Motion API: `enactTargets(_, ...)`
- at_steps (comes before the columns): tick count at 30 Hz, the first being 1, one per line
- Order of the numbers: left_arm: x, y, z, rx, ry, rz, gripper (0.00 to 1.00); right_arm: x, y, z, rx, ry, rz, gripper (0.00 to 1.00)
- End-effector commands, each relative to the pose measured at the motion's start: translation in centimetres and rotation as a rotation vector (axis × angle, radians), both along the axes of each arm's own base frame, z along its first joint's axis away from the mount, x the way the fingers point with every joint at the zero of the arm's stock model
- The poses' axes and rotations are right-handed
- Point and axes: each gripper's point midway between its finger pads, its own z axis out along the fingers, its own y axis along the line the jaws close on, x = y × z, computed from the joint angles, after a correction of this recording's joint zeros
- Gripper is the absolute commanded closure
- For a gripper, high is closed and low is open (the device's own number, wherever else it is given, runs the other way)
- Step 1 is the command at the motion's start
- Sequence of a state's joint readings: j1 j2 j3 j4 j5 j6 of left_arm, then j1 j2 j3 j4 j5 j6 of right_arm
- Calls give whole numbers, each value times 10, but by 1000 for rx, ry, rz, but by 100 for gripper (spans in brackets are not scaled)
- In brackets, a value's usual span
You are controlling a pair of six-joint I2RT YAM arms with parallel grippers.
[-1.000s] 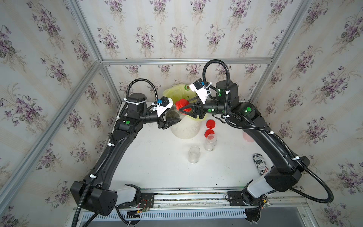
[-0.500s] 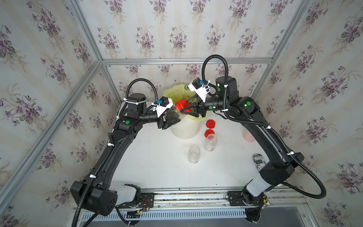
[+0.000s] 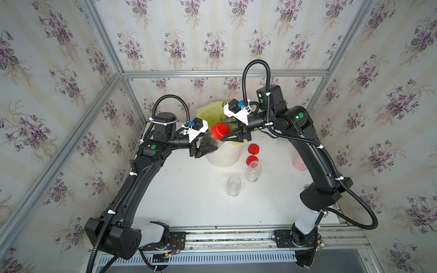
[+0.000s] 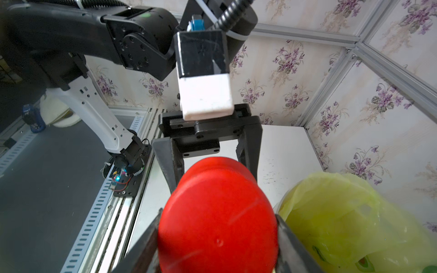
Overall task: Empty moldy tea leaves from jars
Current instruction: Unscrew the lid from the jar.
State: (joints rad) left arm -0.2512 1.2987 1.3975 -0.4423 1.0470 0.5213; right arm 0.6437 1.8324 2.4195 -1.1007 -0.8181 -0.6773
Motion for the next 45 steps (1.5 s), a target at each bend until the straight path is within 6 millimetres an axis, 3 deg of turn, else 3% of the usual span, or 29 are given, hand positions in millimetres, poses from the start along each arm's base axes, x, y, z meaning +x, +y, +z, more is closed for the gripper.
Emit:
enactTargets(1, -4, -2, 8, -18, -23, -30, 44, -21, -5, -14, -48, -29, 130, 63)
enactTargets(5, -4, -2, 7, -16, -17, -32, 44, -23, -7, -12, -51, -64, 140, 60)
enactTargets(8, -2, -2, 6, -13, -18, -27, 44, -22, -6, -11, -45, -58, 139, 53)
enactTargets(12, 1, -2, 6, -6, -20, -12, 44, -21, -4, -9, -32, -26, 127, 31)
enactTargets(18, 5, 0, 4, 6, -27, 12, 44, -16, 1, 6, 20, 23, 73, 14)
enactTargets(20, 7, 0, 4, 11, -30, 22, 44, -14, 1, 9, 34, 46, 43, 0)
enactTargets(23, 10, 1, 2, 19, -32, 37, 44, -2, 1, 16, 69, 67, -57, 0)
enactTargets(26, 13, 1, 1, 25, -34, 46, 44, 23, -4, 30, 148, 92, -252, 0)
enactTargets(33, 17, 3, -2, 37, -34, 69, 44, 4, -18, 45, 262, 214, -334, 0)
enactTargets(39, 17, 4, -2, 39, -38, 75, 44, 6, -30, 33, 299, 336, -471, 0)
enactTargets(45, 17, 3, 0, 37, -41, 74, 44, 21, -38, 17, 315, 413, -609, 1)
